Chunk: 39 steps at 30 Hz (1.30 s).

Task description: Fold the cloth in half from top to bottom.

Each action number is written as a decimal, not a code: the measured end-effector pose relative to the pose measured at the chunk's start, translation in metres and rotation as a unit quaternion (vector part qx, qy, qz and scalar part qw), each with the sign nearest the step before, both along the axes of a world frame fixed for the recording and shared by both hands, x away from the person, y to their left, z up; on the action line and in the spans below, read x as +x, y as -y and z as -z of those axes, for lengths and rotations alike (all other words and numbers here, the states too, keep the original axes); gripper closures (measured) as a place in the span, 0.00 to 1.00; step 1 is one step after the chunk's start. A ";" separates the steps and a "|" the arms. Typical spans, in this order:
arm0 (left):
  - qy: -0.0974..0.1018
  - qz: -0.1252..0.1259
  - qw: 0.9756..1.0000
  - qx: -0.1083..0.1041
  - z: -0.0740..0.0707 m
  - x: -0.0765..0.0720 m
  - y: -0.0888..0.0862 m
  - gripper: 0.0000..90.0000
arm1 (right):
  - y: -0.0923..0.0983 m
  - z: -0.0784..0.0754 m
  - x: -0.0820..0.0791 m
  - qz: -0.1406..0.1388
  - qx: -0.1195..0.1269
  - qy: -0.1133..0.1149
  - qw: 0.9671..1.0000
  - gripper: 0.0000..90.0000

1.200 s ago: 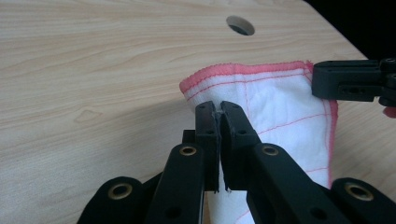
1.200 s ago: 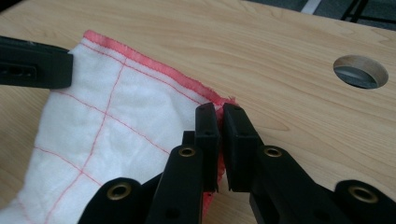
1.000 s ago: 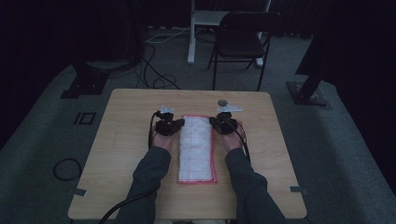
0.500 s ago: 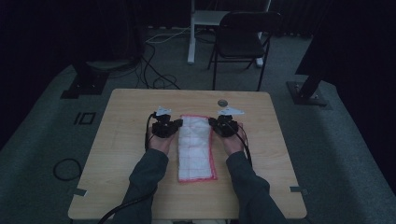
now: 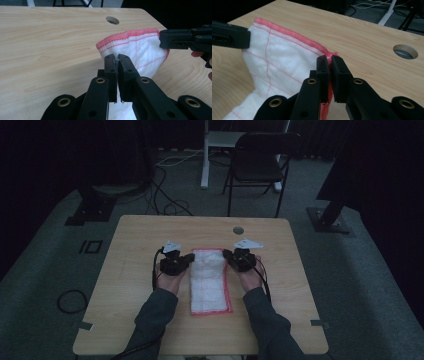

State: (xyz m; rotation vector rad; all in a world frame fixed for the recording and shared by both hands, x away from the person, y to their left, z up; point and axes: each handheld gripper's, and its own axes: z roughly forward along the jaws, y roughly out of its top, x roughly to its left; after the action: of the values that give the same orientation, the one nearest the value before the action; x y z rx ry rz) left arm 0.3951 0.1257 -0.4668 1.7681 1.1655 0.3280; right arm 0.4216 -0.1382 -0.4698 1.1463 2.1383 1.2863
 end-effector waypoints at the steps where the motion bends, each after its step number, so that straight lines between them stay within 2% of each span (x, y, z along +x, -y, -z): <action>1: 0.000 0.001 1.000 0.000 0.000 -0.002 0.000 0.97 | 0.000 0.001 -0.003 -0.001 0.005 0.000 1.000 0.95; 14: 0.002 0.004 1.000 0.002 0.004 -0.018 -0.004 0.96 | -0.001 0.002 -0.019 -0.018 0.001 0.005 1.000 0.95; 29: -0.006 0.009 1.000 -0.012 0.011 -0.038 -0.006 0.96 | 0.003 0.007 -0.038 -0.030 0.007 -0.004 1.000 0.95; 39: -0.008 0.013 1.000 -0.017 0.016 -0.052 -0.010 0.96 | 0.003 0.009 -0.053 -0.044 -0.002 0.005 0.999 0.95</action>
State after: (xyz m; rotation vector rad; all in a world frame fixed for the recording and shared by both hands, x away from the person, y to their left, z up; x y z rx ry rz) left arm 0.3430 0.1353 -0.4826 1.7580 1.1529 0.2775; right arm 0.3682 -0.1408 -0.4783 1.0528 2.2055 1.3231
